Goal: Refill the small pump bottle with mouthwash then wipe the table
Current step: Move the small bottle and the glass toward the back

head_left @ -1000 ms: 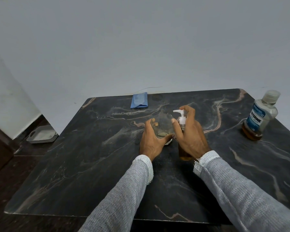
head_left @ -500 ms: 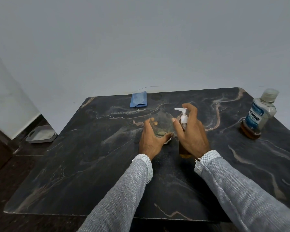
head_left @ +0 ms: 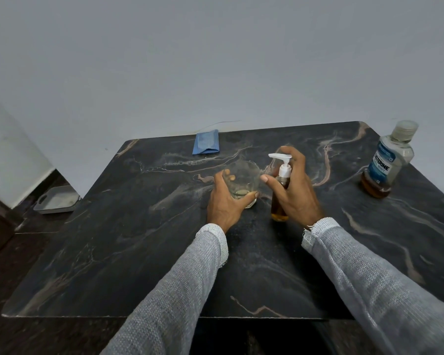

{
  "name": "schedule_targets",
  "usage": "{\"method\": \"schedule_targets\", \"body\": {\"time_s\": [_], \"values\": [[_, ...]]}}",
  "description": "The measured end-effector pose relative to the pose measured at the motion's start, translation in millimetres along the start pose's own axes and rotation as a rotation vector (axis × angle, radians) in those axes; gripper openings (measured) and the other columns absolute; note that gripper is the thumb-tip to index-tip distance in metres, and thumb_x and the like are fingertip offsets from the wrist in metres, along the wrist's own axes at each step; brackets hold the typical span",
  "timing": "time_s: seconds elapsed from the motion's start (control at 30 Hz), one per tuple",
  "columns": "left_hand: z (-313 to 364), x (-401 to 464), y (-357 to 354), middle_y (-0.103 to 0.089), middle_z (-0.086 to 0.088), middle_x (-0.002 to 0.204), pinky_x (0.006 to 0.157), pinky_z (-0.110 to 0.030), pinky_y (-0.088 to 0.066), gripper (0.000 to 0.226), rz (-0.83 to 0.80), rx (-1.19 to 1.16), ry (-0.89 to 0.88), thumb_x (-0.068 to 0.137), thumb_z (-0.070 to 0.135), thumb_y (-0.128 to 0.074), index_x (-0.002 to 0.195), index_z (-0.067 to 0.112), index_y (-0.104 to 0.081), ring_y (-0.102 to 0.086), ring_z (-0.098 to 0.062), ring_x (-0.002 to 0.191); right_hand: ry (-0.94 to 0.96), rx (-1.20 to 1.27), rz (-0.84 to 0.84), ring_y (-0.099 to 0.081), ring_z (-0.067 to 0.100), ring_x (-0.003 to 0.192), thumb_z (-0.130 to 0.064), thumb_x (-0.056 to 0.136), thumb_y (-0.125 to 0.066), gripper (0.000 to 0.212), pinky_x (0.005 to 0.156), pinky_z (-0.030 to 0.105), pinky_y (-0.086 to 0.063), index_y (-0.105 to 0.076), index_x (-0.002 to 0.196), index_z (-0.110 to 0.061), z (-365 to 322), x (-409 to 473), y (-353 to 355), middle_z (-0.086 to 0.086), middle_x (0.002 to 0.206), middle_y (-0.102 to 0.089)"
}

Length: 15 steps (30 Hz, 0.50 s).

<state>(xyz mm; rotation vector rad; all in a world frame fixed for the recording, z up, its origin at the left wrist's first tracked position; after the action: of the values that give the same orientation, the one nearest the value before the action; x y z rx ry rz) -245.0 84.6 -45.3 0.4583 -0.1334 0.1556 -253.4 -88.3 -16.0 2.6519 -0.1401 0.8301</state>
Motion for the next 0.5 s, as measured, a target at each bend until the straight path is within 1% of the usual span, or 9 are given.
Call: {"method": "schedule_targets", "body": {"time_s": [0.1, 0.2, 0.27, 0.33, 0.37, 0.4, 0.43, 0.5], "values": [[0, 0, 0, -0.057, 0.004, 0.129, 0.100, -0.045, -0.048, 0.092, 0.008, -0.003, -0.006, 0.060, 0.047, -0.087, 0.132, 0.026, -0.034, -0.058, -0.019, 0.116, 0.009, -0.017, -0.015, -0.059, 0.005, 0.073, -0.028, 0.088, -0.067, 0.061, 0.066, 0.014, -0.048, -0.028, 0.135, -0.034, 4, -3, 1, -0.006, 0.090, -0.057], [0, 0, -1, -0.057, 0.006, 0.128, 0.099, -0.046, -0.048, 0.092, 0.013, 0.004, -0.015, 0.059, 0.051, -0.086, 0.131, 0.027, -0.034, -0.058, -0.019, 0.116, 0.021, 0.004, -0.025, -0.056, 0.004, 0.071, -0.026, 0.089, -0.066, 0.059, 0.065, 0.014, -0.046, -0.029, 0.134, -0.034, 3, -7, 2, -0.006, 0.090, -0.055], [-1, 0, -1, -0.056, 0.006, 0.127, 0.099, -0.045, -0.049, 0.092, 0.012, 0.010, -0.020, 0.059, 0.053, -0.086, 0.131, 0.027, -0.034, -0.057, -0.018, 0.116, 0.025, -0.008, -0.025, -0.057, 0.005, 0.075, -0.029, 0.089, -0.066, 0.059, 0.069, 0.016, -0.047, -0.031, 0.136, -0.033, 2, -10, 4, -0.005, 0.093, -0.056], [-1, 0, -1, -0.056, 0.008, 0.126, 0.099, -0.045, -0.049, 0.091, 0.014, 0.019, -0.026, 0.059, 0.053, -0.086, 0.130, 0.027, -0.035, -0.057, -0.018, 0.116, 0.007, -0.050, -0.023, -0.058, 0.007, 0.089, -0.034, 0.088, -0.067, 0.063, 0.080, 0.017, -0.047, -0.032, 0.140, -0.035, 2, -13, 8, -0.004, 0.105, -0.057], [-1, 1, -1, -0.056, 0.008, 0.125, 0.099, -0.045, -0.048, 0.091, 0.015, 0.019, -0.026, 0.059, 0.053, -0.086, 0.130, 0.027, -0.035, -0.056, -0.017, 0.117, -0.005, -0.079, -0.019, -0.056, 0.004, 0.096, -0.036, 0.087, -0.067, 0.065, 0.085, 0.015, -0.045, -0.033, 0.141, -0.036, 2, -15, 11, -0.005, 0.112, -0.055], [-1, 1, -1, -0.056, 0.008, 0.125, 0.099, -0.045, -0.048, 0.091, 0.014, 0.018, -0.025, 0.059, 0.053, -0.086, 0.130, 0.027, -0.035, -0.057, -0.018, 0.117, -0.011, -0.113, -0.012, -0.054, 0.002, 0.099, -0.038, 0.086, -0.068, 0.064, 0.086, 0.013, -0.045, -0.036, 0.141, -0.035, 2, -18, 13, -0.005, 0.114, -0.053], [-1, 1, -1, -0.057, 0.008, 0.125, 0.100, -0.045, -0.048, 0.092, 0.012, 0.017, -0.023, 0.059, 0.052, -0.086, 0.130, 0.027, -0.035, -0.057, -0.018, 0.116, -0.010, -0.152, -0.003, -0.053, 0.000, 0.097, -0.039, 0.084, -0.069, 0.060, 0.085, 0.013, -0.046, -0.042, 0.138, -0.032, 2, -20, 16, -0.005, 0.111, -0.051], [-2, 1, -1, -0.057, 0.007, 0.126, 0.100, -0.044, -0.048, 0.092, 0.008, 0.015, -0.020, 0.059, 0.052, -0.086, 0.131, 0.027, -0.035, -0.057, -0.018, 0.116, -0.014, -0.206, 0.016, -0.052, 0.001, 0.092, -0.040, 0.082, -0.071, 0.052, 0.081, 0.019, -0.049, -0.051, 0.128, -0.026, 4, -24, 22, -0.005, 0.104, -0.051]]}}
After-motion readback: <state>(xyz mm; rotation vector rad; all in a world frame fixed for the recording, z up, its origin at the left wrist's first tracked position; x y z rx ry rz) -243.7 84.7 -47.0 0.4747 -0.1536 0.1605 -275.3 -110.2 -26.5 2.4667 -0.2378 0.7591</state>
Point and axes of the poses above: each hand's wrist, its own x-axis towards the middle knuckle, its own y-axis out of the back of the hand, z = x × y, the point moved 2 cm from there along x, towards the middle knuckle
